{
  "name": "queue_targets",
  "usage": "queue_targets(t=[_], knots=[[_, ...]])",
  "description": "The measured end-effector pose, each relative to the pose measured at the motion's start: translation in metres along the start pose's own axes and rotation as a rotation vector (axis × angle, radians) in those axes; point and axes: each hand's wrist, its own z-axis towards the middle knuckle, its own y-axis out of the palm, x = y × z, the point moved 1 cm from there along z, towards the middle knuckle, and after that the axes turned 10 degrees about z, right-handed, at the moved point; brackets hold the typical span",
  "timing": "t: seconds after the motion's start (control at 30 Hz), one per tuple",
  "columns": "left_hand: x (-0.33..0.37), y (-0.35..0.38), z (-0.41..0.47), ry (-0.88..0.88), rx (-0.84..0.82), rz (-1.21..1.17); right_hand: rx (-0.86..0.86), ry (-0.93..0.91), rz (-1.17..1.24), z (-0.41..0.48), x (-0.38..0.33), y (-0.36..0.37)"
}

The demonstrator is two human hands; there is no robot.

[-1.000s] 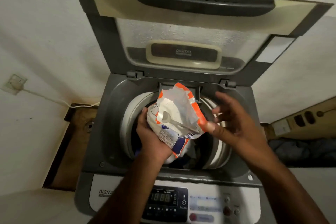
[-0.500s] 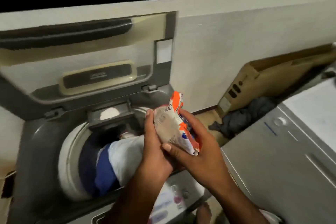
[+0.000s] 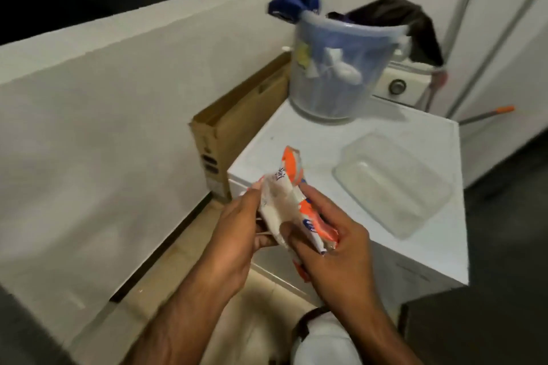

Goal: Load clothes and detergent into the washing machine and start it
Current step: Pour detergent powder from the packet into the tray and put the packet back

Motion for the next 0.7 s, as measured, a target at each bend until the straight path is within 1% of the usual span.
queue_targets(t=[0.07,0.1,0.17,0.23,0.33,0.47,0.6,0.7], knots=[[0.03,0.055,0.0,0.054,0.001,0.097,0.14,-0.013,0.018,0.021,-0.007,-0.045],[0.04,0.085,0.008,0.086,-0.039,0.154,0.203,-0.018,0.011,0.032,-0.011,-0.073],[0.056,0.128,0.015,0.101,-0.085,0.234,0.259,-0.038,-0.048,0.05,-0.018,-0.108],[0.064,0.164,0.032,0.071,-0.127,0.286,0.292,-0.029,-0.121,0.071,-0.02,-0.144],[0.072,0.207,0.061,-0.02,-0.147,0.321,0.308,0.035,-0.145,0.107,-0.009,-0.188],[0.077,0.238,0.097,-0.17,-0.126,0.3,0.28,0.169,-0.116,0.152,0.026,-0.221],[0.072,0.246,0.121,-0.272,-0.055,0.196,0.227,0.322,-0.057,0.185,0.066,-0.233],[0.066,0.25,0.134,-0.312,-0.024,0.146,0.173,0.427,-0.018,0.201,0.081,-0.233]])
